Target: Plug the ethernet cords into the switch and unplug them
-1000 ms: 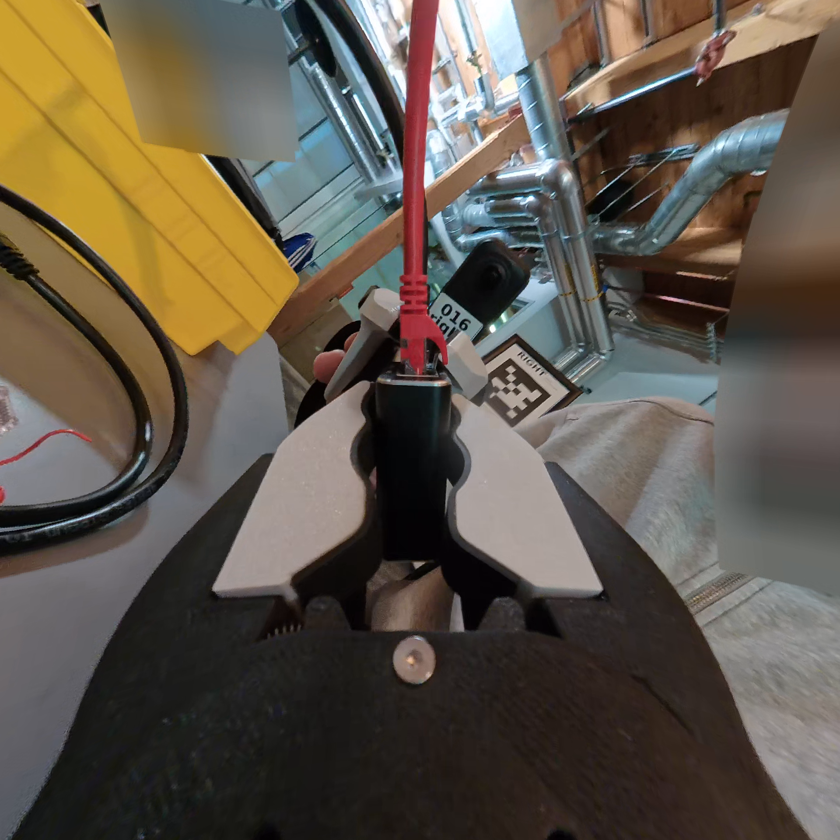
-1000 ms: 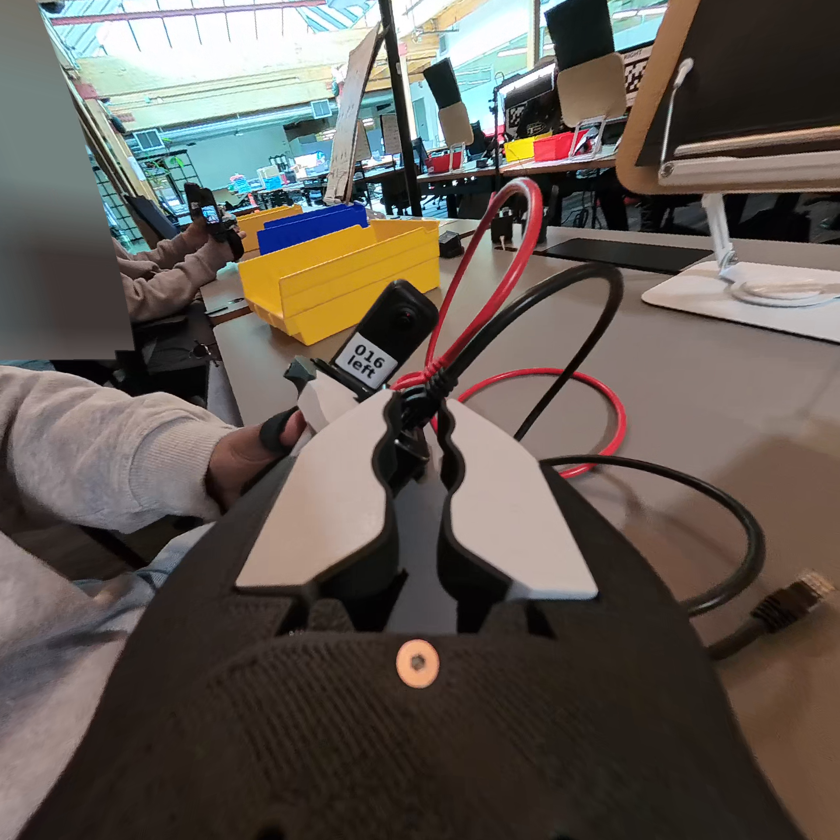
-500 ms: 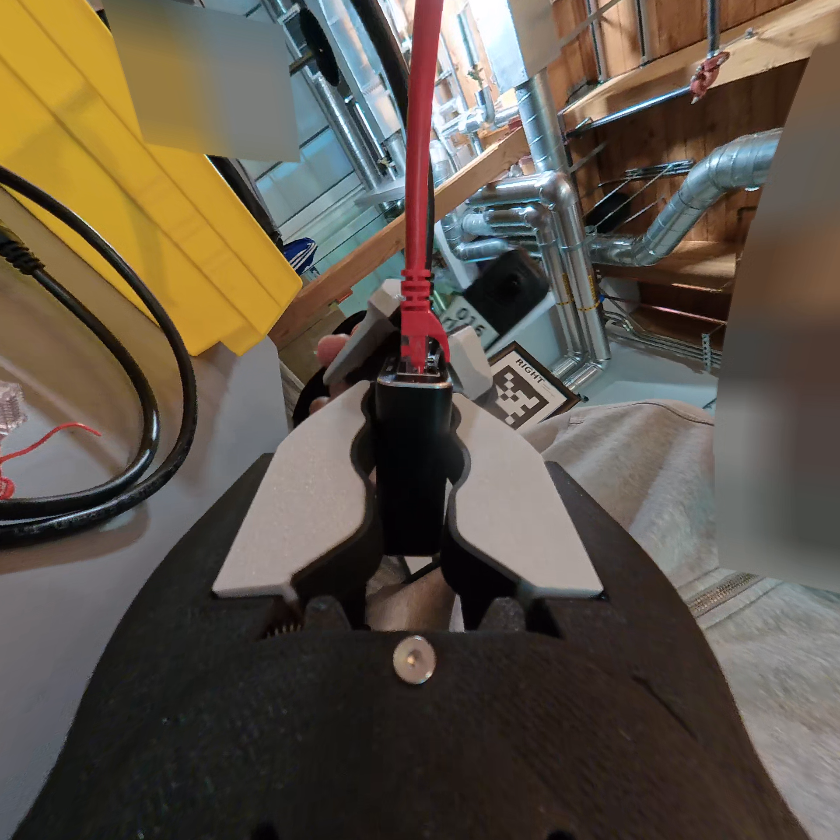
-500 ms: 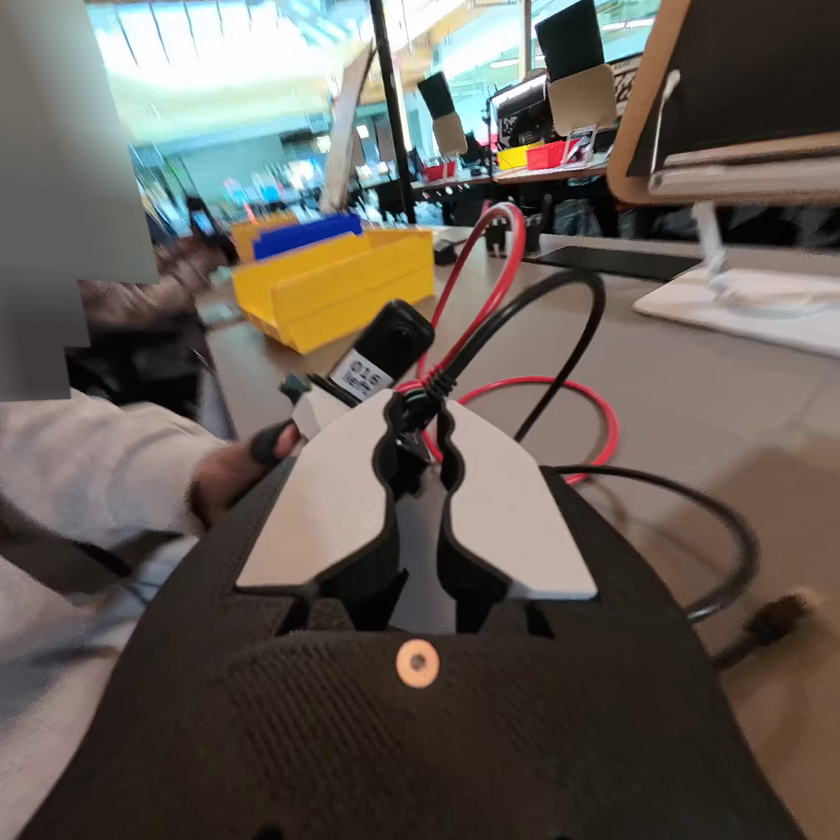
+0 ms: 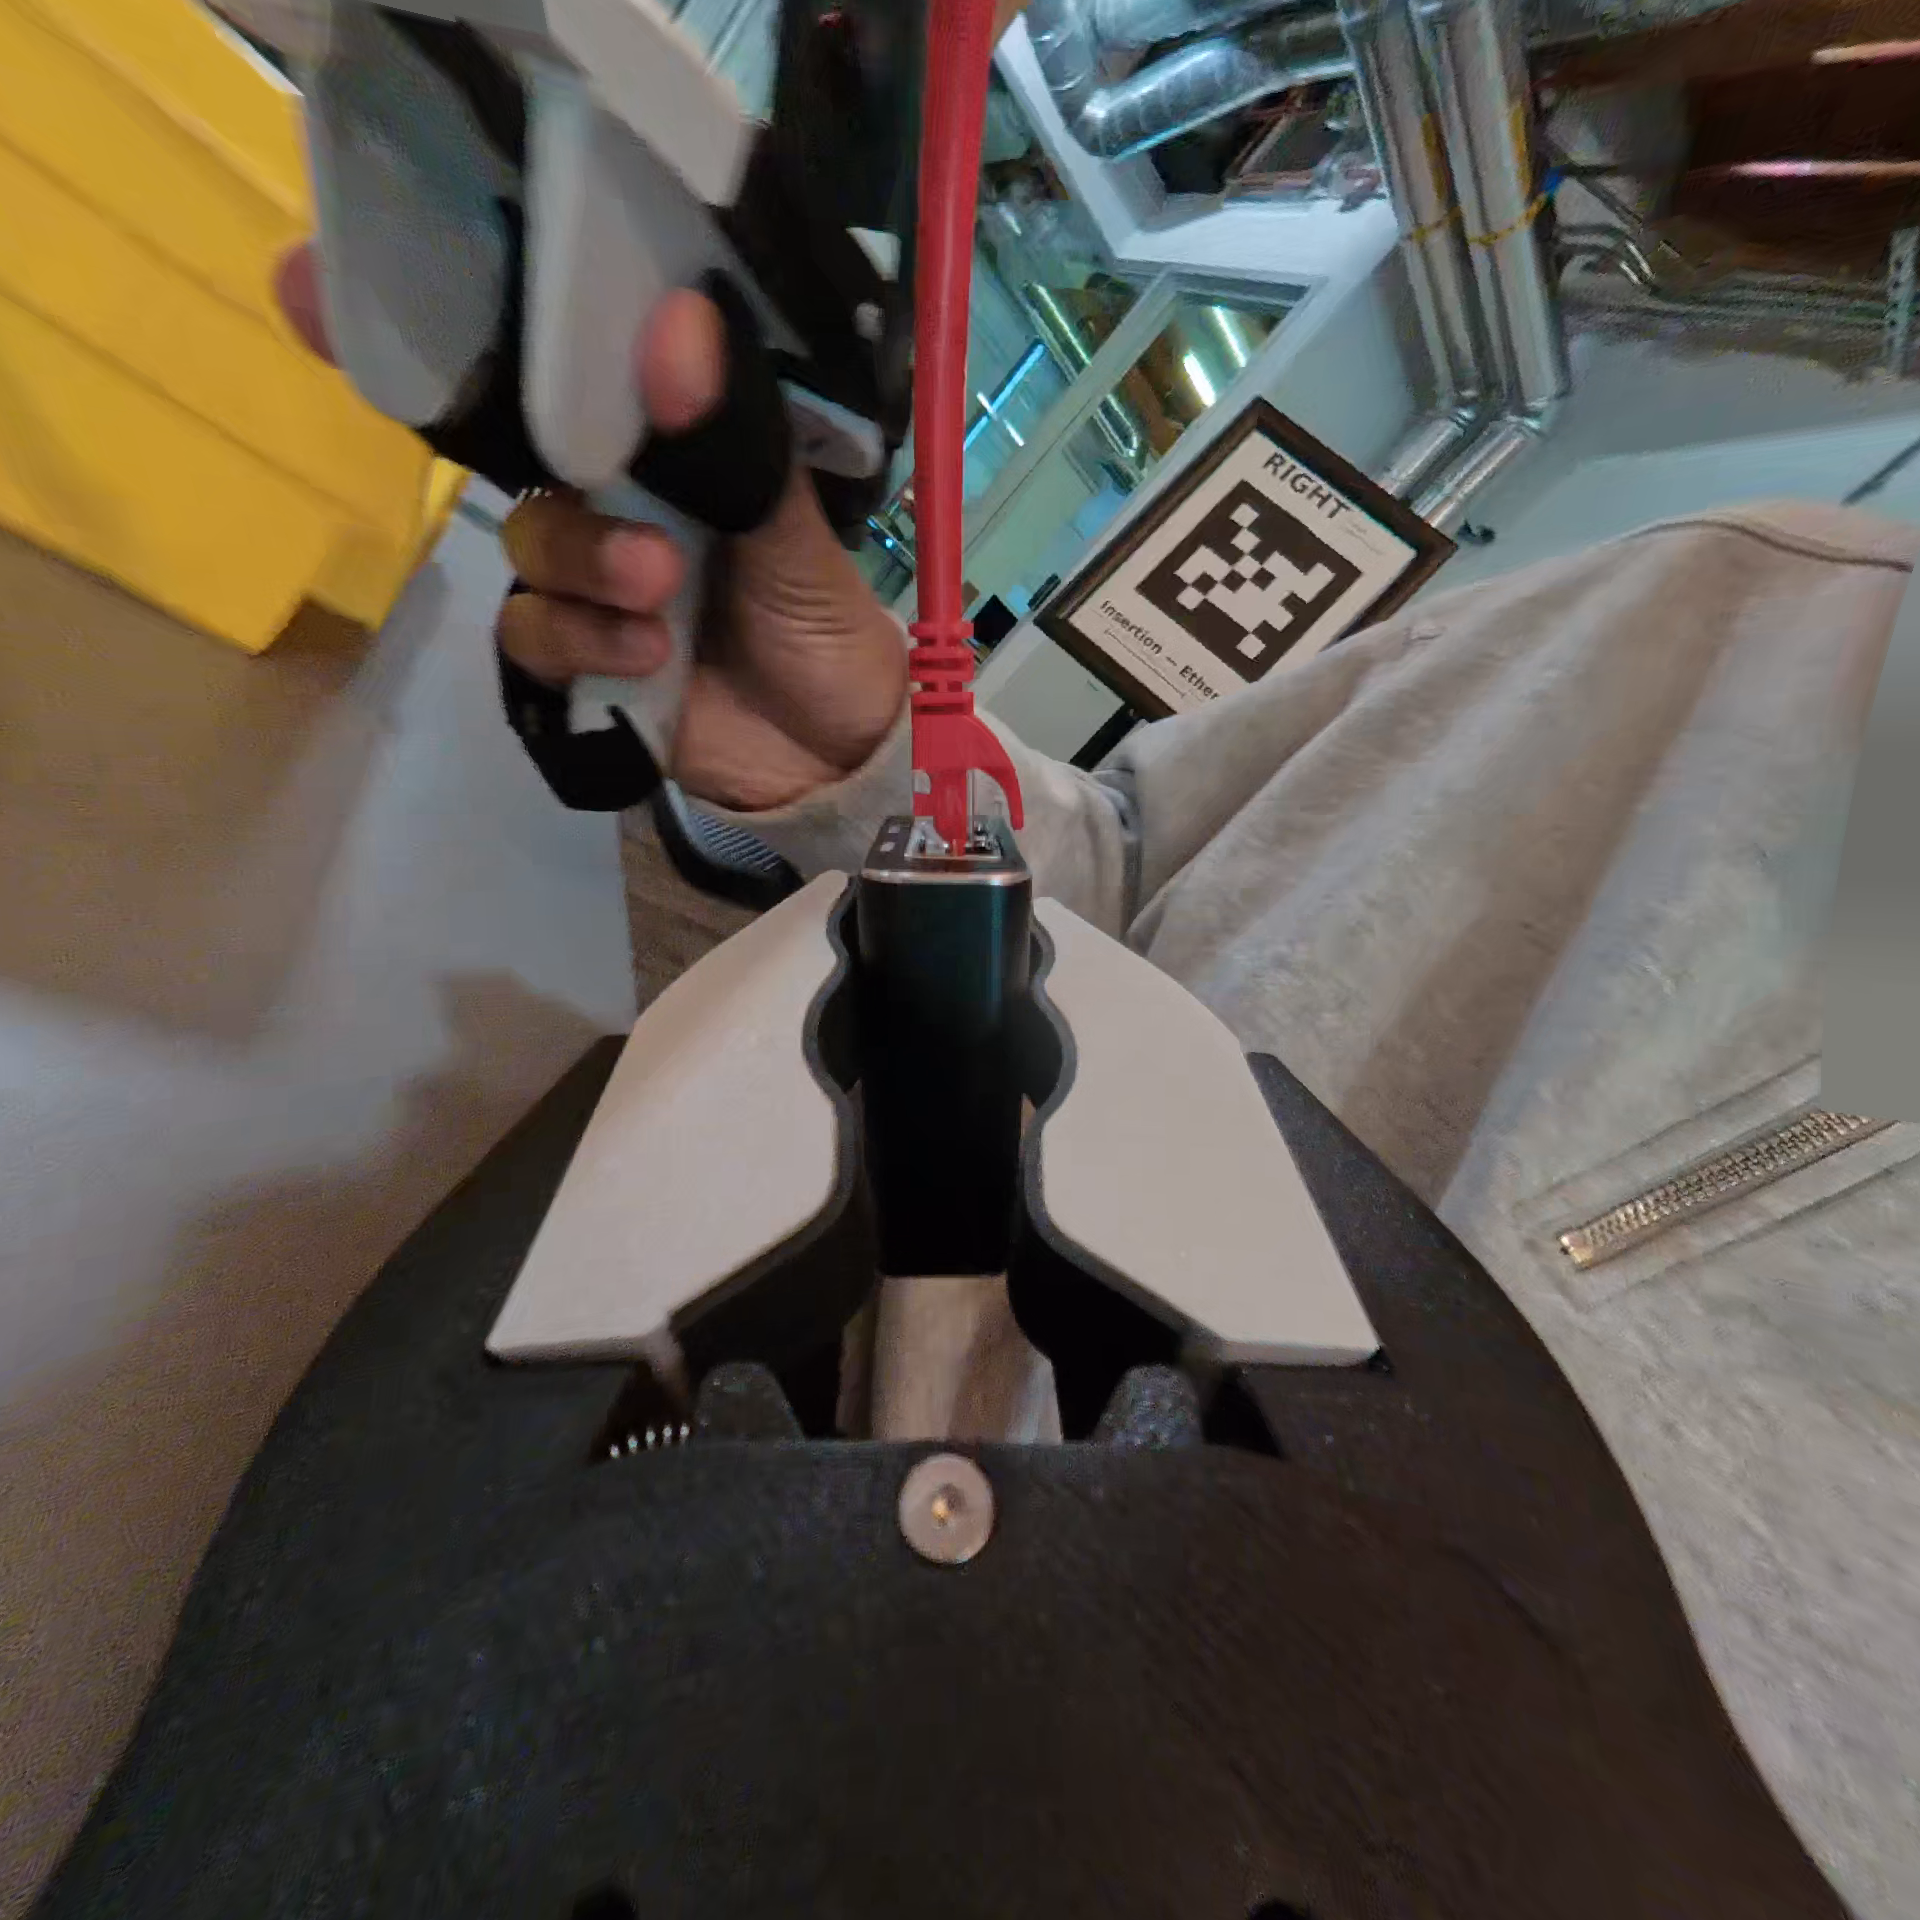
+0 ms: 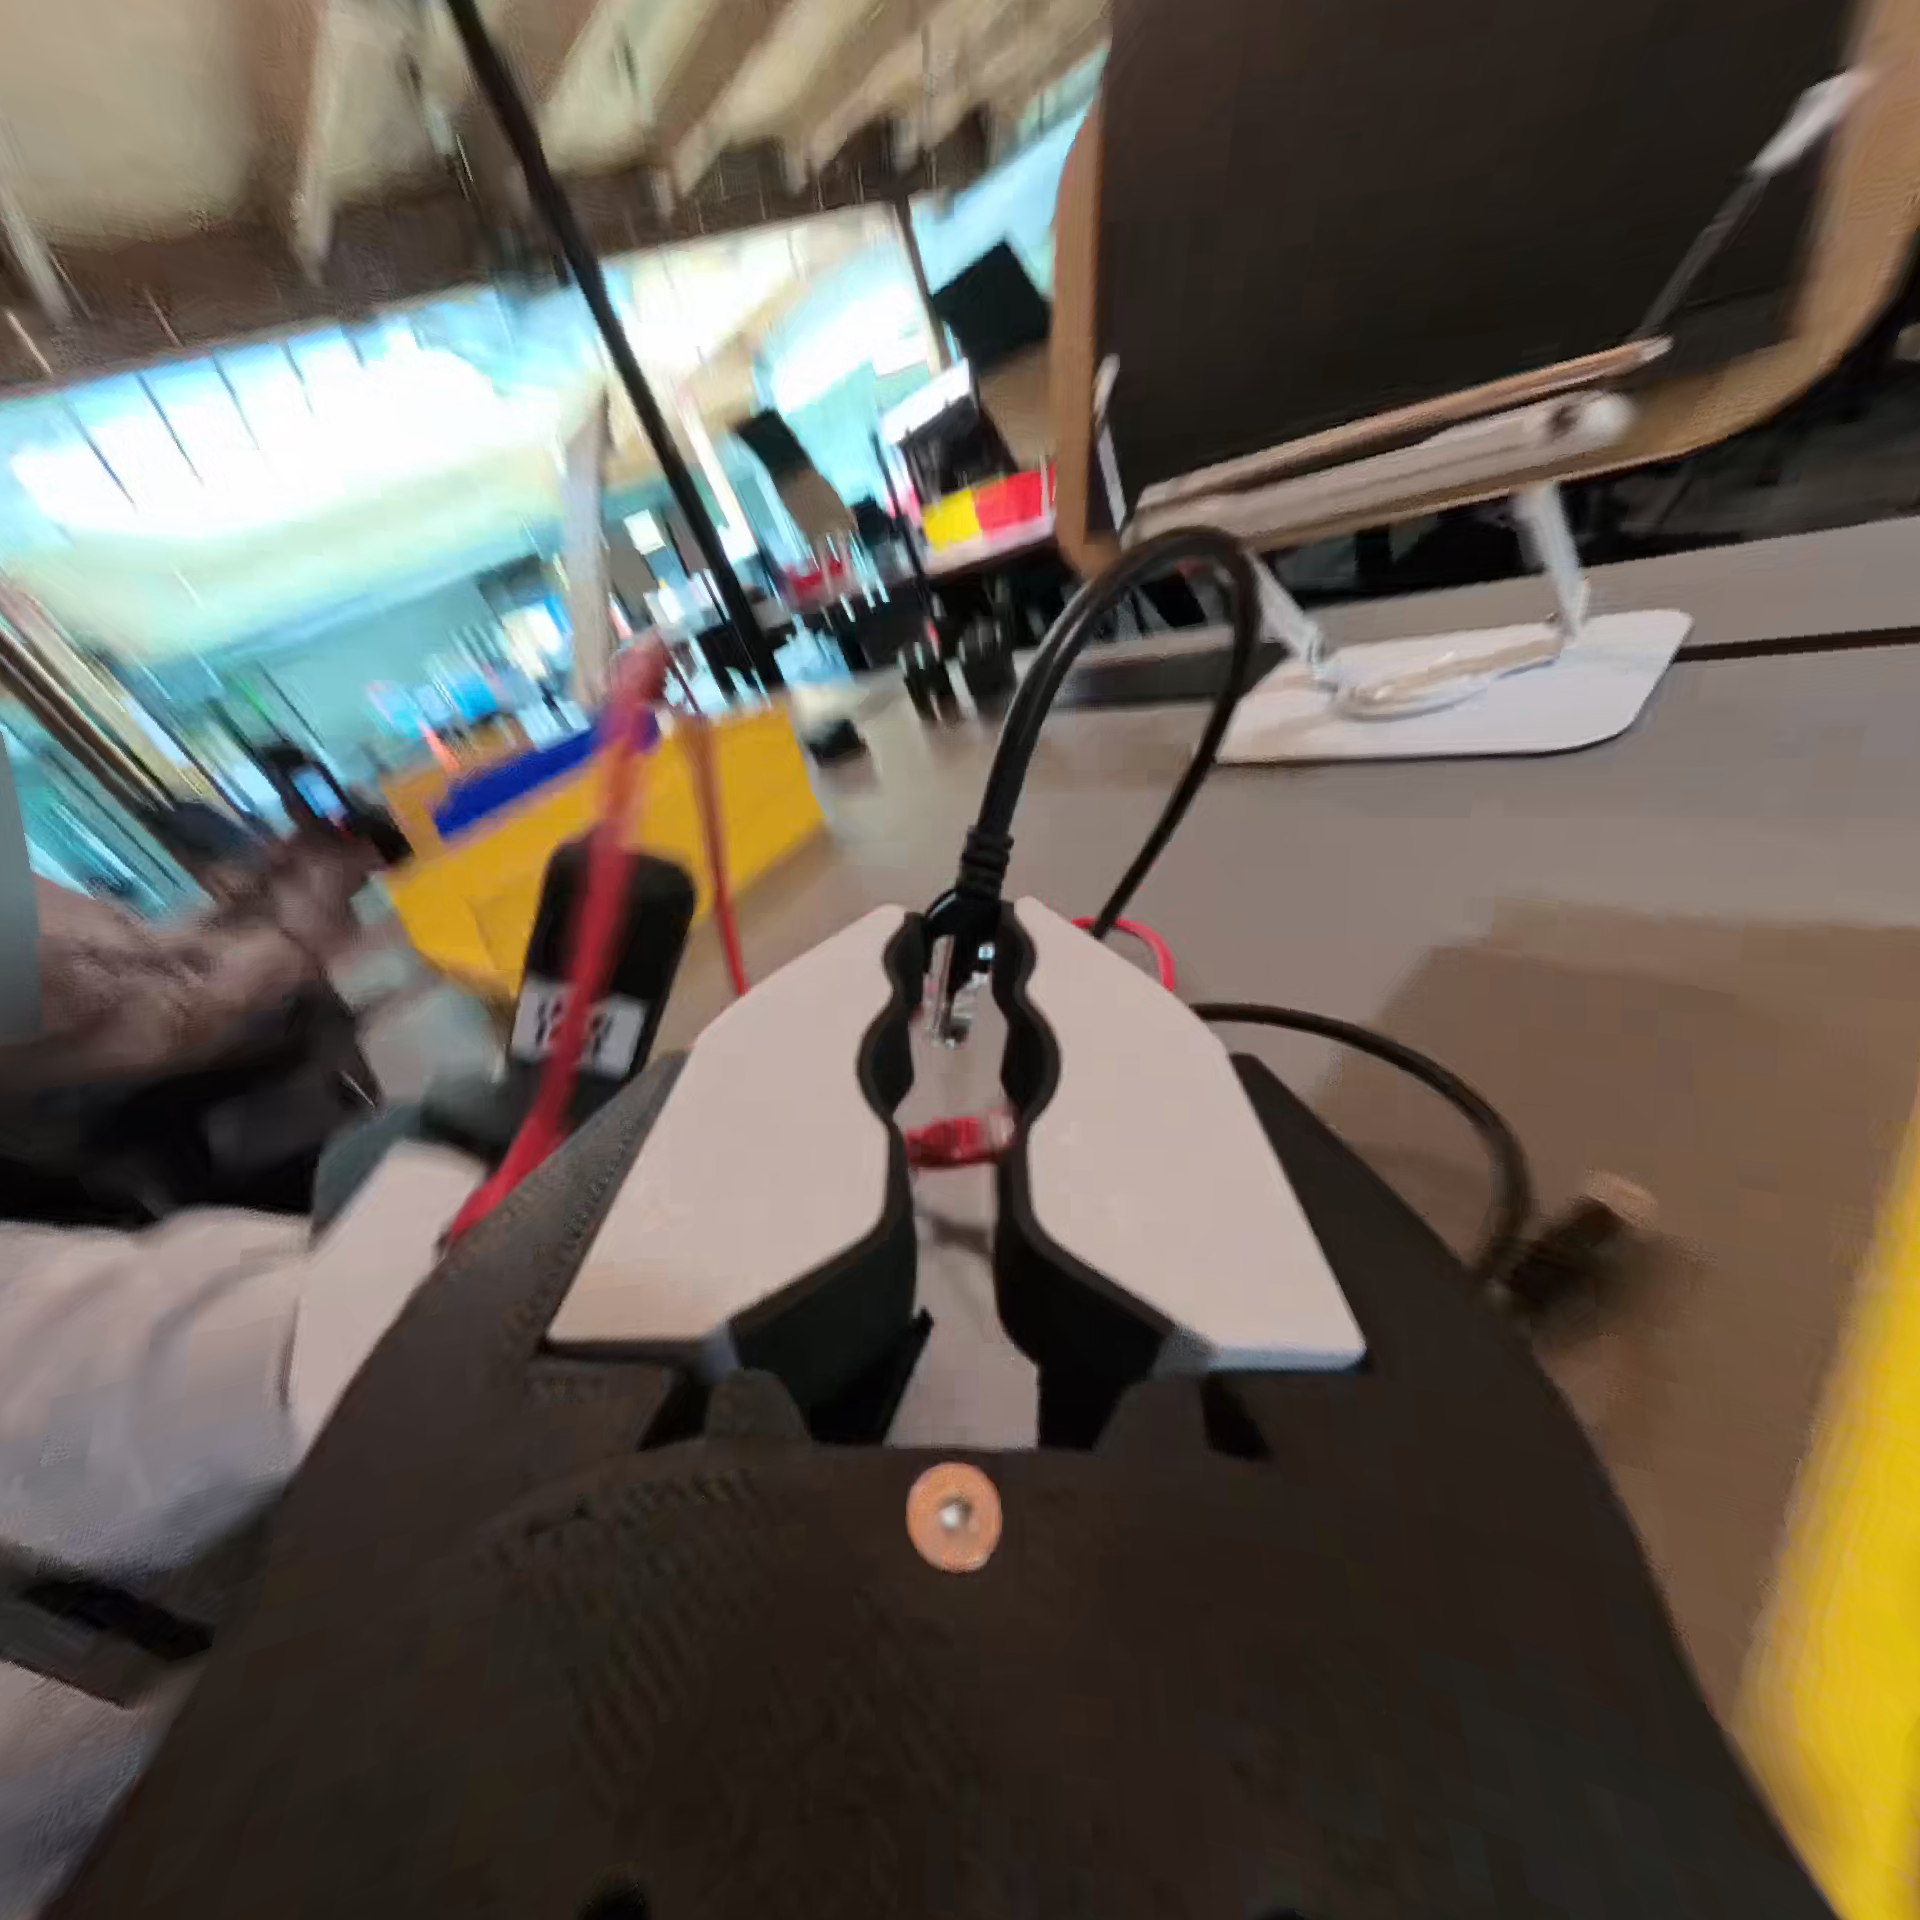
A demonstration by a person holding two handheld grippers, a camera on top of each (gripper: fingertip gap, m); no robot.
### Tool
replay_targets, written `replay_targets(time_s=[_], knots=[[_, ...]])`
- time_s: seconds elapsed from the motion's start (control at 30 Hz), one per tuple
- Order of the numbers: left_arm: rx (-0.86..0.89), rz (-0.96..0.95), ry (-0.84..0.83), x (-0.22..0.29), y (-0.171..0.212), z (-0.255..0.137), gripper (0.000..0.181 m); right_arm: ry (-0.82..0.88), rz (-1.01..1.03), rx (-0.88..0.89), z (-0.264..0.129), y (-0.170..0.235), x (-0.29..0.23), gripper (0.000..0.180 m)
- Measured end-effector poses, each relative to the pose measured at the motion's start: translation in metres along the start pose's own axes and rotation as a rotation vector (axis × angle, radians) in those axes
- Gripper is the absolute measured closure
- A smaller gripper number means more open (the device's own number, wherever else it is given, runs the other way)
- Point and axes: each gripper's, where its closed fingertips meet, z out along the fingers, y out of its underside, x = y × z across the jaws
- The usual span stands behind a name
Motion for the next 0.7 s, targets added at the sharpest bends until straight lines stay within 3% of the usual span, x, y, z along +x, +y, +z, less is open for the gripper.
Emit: replay_targets(time_s=[0.13,0.27,0.47,0.53,0.7], knots=[[0.056,-0.036,0.051,0.006,-0.014,0.003,0.152,0.0,-0.117,-0.055,-0.006,0.006,-0.016,0.166],[0.166,-0.031,0.024,-0.003,-0.035,-0.035,0.153,-0.047,-0.267,-0.107,0.005,0.014,-0.037,0.166],[0.227,0.058,-0.32,-0.043,-0.06,-0.118,0.152,-0.05,-0.22,-0.125,0.005,0.025,-0.033,0.164],[0.257,0.062,-0.363,-0.05,-0.062,-0.137,0.153,-0.069,-0.178,-0.159,0.007,0.033,-0.031,0.163],[0.372,0.004,-0.322,-0.055,-0.07,-0.153,0.153,0.025,-0.155,-0.214,0.012,0.048,-0.014,0.125]])
